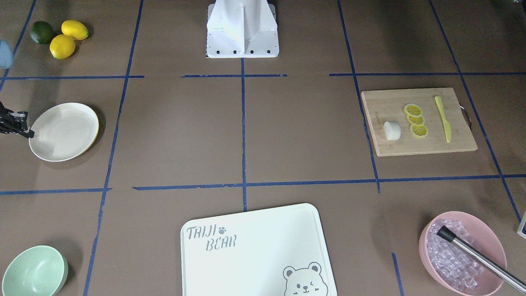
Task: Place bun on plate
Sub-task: 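Grasp the rim of the white plate with the right gripper, then slide the white plate with the right gripper toward the table center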
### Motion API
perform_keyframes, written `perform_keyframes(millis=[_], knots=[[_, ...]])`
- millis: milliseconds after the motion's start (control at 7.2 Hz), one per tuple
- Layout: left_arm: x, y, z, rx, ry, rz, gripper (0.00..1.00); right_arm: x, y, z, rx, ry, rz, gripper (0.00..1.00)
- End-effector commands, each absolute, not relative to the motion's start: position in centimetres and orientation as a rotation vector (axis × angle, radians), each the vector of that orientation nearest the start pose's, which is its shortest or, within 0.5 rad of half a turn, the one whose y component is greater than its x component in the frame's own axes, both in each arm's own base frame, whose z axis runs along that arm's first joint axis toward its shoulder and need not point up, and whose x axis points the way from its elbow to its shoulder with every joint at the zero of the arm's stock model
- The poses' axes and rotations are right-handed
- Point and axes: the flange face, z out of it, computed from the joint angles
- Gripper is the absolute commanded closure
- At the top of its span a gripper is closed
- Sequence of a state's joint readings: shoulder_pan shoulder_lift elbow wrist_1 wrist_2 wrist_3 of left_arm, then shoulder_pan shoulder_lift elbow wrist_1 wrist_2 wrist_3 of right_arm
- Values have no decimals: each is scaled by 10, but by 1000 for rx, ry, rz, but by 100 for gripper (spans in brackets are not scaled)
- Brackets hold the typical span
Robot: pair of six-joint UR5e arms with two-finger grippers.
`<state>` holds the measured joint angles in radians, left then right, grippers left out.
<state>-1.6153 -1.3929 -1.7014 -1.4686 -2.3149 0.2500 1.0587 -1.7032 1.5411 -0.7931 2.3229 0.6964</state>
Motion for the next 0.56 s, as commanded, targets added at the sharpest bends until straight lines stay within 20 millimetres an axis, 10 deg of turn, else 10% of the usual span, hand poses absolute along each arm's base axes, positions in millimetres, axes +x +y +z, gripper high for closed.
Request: perform_keyframes(millis=[0,417], knots=[[-83,-401,687,-33,756,141,0,-166,-429,636,82,-944,-68,100],[-83,-401,687,-33,758,141,0,-194,-427,559,21,-1052,24,100]])
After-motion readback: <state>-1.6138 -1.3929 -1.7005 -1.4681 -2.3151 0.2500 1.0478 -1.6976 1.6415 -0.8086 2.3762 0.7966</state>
